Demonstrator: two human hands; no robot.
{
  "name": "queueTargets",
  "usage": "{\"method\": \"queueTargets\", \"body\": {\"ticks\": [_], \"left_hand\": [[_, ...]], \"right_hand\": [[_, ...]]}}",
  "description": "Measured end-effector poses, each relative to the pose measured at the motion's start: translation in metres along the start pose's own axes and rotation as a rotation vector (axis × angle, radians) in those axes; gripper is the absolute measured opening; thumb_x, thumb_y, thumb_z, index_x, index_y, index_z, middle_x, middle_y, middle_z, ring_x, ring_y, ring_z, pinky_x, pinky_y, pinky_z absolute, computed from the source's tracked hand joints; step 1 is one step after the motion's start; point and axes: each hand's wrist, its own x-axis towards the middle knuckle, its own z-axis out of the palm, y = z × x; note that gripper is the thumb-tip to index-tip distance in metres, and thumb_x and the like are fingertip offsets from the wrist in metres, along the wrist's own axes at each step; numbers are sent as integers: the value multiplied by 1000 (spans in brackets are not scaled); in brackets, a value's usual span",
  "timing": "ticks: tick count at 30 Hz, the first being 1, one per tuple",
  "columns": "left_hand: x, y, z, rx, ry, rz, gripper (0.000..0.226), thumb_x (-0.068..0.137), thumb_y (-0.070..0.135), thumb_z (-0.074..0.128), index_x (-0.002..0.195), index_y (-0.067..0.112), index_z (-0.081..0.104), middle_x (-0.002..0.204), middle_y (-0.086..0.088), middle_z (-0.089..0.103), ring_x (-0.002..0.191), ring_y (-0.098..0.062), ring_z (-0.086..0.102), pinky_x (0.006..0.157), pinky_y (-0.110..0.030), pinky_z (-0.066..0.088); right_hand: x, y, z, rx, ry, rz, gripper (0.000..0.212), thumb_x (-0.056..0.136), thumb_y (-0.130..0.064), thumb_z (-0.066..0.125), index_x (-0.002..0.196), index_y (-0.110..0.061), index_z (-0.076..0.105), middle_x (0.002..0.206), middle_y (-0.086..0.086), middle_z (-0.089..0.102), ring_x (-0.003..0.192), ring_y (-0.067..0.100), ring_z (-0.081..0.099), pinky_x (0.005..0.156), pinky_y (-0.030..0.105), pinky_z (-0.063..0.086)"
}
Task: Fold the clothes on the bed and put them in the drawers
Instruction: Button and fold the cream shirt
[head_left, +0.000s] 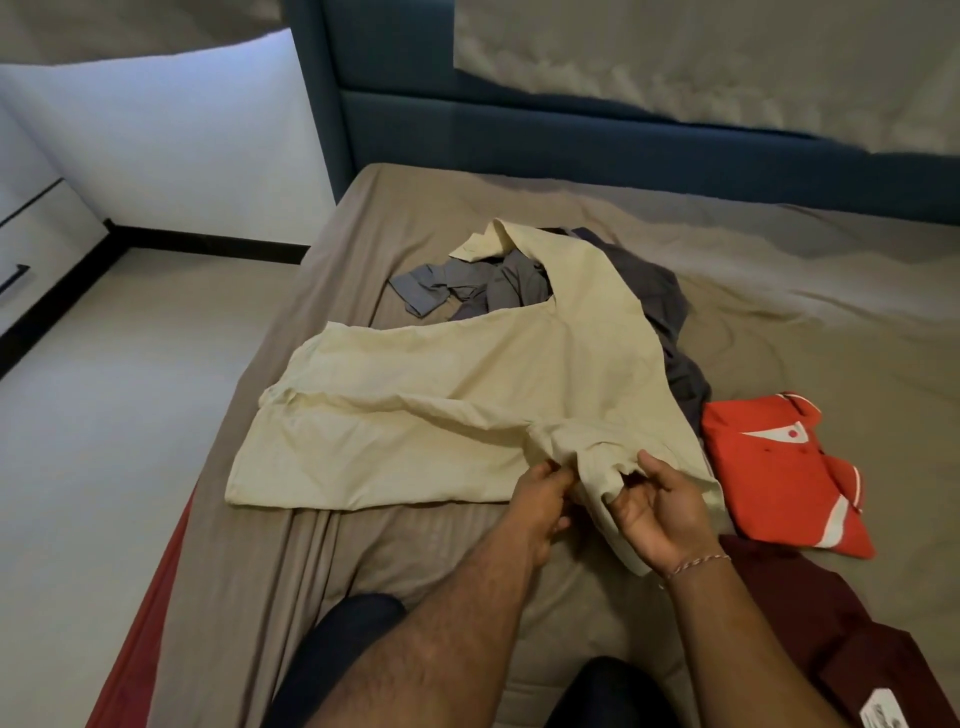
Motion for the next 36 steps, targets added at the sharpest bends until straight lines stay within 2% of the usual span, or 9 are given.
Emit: {"method": "queueTargets", "body": {"ticks": [4, 8, 12, 15, 21, 26, 29, 34, 36], "left_hand": [[3, 11, 3, 48, 80, 55, 12, 99, 22, 58, 94, 22, 69, 89, -4, 68, 71, -14, 57, 54, -25, 38], [2, 16, 6, -130, 55, 112, 18, 104, 16, 52, 107, 10, 69, 107, -12, 76, 96, -25, 70, 75, -37, 59], [-1, 13, 2, -80, 77, 183, 11, 99, 5, 62, 95, 14, 58, 93, -10, 64, 83, -19, 60, 64, -29, 51], [2, 12, -1, 39, 15, 260, 22, 94, -4, 62, 102, 15, 55, 100, -9, 68, 88, -18, 62, 74, -32, 53], [8, 21, -9, 163, 145, 179, 49, 91, 7, 74, 130, 19, 47, 125, -3, 62, 114, -27, 64, 96, -42, 58], [-10, 20, -30, 193, -96, -96, 35, 88, 18, 80, 121, 8, 72, 109, -11, 79, 101, -26, 75, 85, -38, 62], [-28, 22, -44, 241, -148, -55, 38, 76, 19, 78, 113, 12, 75, 107, -10, 79, 95, -24, 76, 80, -38, 62], [-48, 35, -73, 8, -228, 69, 58, 76, 1, 67, 134, 4, 61, 128, -21, 70, 121, -42, 65, 109, -60, 48], [-52, 50, -87, 193, -237, 56, 61, 75, 0, 64, 134, 13, 59, 127, -17, 70, 119, -39, 66, 103, -54, 54]], "right_hand": [[-2, -6, -3, 2, -21, 9, 51, 95, -20, 52, 140, 5, 56, 137, 25, 63, 116, 38, 69, 79, 45, 64], [-3, -3, -10, -109, 95, -16, 55, 94, -27, 60, 146, -10, 54, 141, 16, 63, 122, 37, 66, 74, 50, 64], [0, -3, -12, -131, 209, -5, 51, 91, -45, 70, 132, -16, 64, 125, 14, 73, 108, 36, 73, 78, 52, 61], [8, -9, -9, -156, 197, 38, 58, 94, -50, 68, 136, -10, 61, 129, 21, 69, 115, 43, 69, 95, 61, 55], [29, -20, -2, -122, 351, 57, 45, 105, -34, 56, 142, -8, 51, 128, 21, 66, 115, 42, 63, 76, 60, 55], [40, -21, 9, -149, 302, 31, 43, 105, -43, 54, 134, -11, 58, 118, 19, 74, 112, 42, 65, 73, 56, 59], [47, -24, 9, -129, 268, -41, 50, 106, -49, 46, 139, -12, 57, 117, 15, 75, 112, 36, 65, 80, 49, 55], [55, -23, 1, -118, 281, -126, 53, 107, -51, 42, 143, -14, 56, 135, 14, 66, 122, 35, 61, 92, 49, 51], [56, -22, 1, -83, 284, -142, 54, 107, -52, 39, 142, -15, 56, 133, 14, 68, 124, 36, 60, 96, 51, 49]]}}
